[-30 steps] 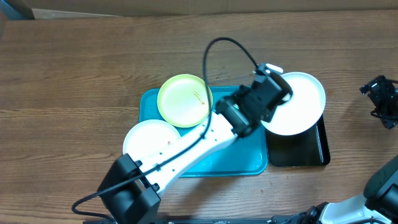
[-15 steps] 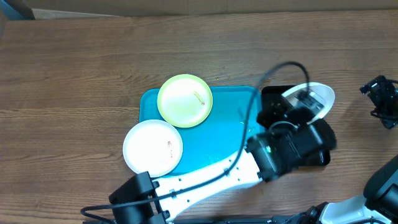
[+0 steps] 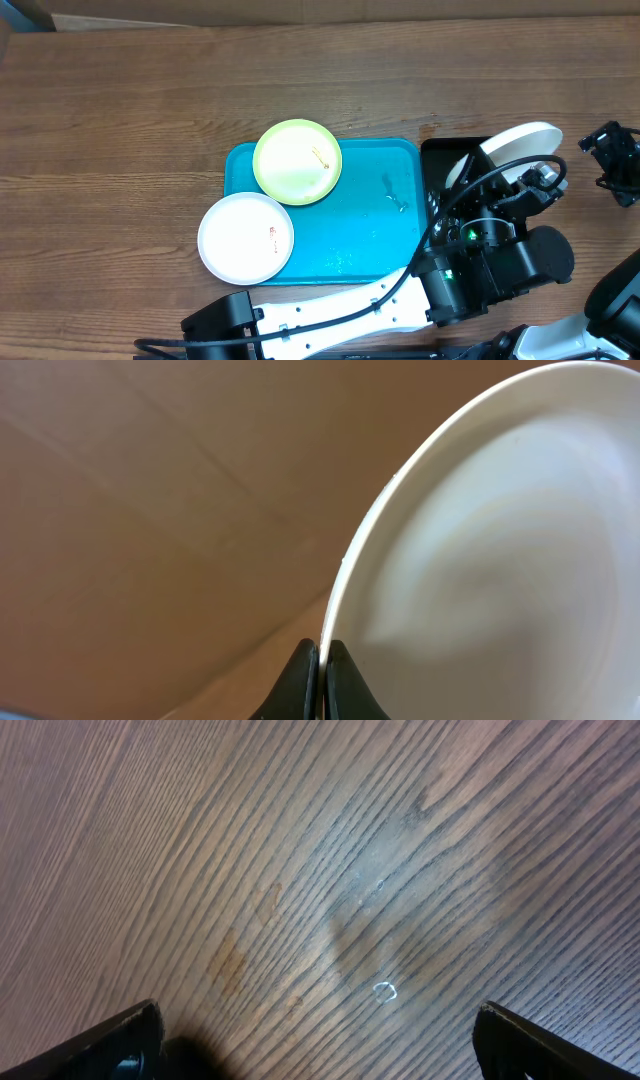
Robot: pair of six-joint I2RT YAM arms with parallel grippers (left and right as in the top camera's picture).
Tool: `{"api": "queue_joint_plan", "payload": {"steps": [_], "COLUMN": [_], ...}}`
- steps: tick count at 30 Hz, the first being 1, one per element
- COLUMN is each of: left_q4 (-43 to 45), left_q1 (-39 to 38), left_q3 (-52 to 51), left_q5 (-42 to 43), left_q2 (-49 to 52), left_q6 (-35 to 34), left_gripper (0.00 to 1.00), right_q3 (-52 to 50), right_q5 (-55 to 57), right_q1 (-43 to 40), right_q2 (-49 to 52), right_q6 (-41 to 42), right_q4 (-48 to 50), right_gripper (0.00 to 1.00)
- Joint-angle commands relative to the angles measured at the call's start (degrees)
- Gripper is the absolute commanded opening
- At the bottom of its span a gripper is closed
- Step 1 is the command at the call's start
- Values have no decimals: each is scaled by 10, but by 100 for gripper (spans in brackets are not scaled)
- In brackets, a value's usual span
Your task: Clean dirty plates on tray and stack at the side
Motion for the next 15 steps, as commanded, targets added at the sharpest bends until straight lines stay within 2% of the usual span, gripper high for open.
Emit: {"api": "queue_joint_plan", "payload": {"steps": [1, 5, 8, 12, 15], "left_q4": [6, -13, -86, -218, -268], "left_q1": [0, 2, 9, 36, 75], "left_q3": [13, 13, 13, 13, 13], "left_q5": [-31, -29, 9, 179, 315], "left_q2": [5, 5, 5, 5, 5], "left_q6": [16, -37, -145, -322, -408], "left_gripper": [4, 4, 4, 4, 4], "right_q3": [12, 12, 12, 12, 12], "right_q5": [4, 4, 4, 4, 4], "right_q1": [0, 0, 0, 0, 0], "right_q2": [-12, -12, -12, -12, -12], "right_q6": [2, 3, 2, 3, 3], "right_q4": [2, 2, 2, 2, 2], "right_gripper": [100, 100, 100, 100, 100]}}
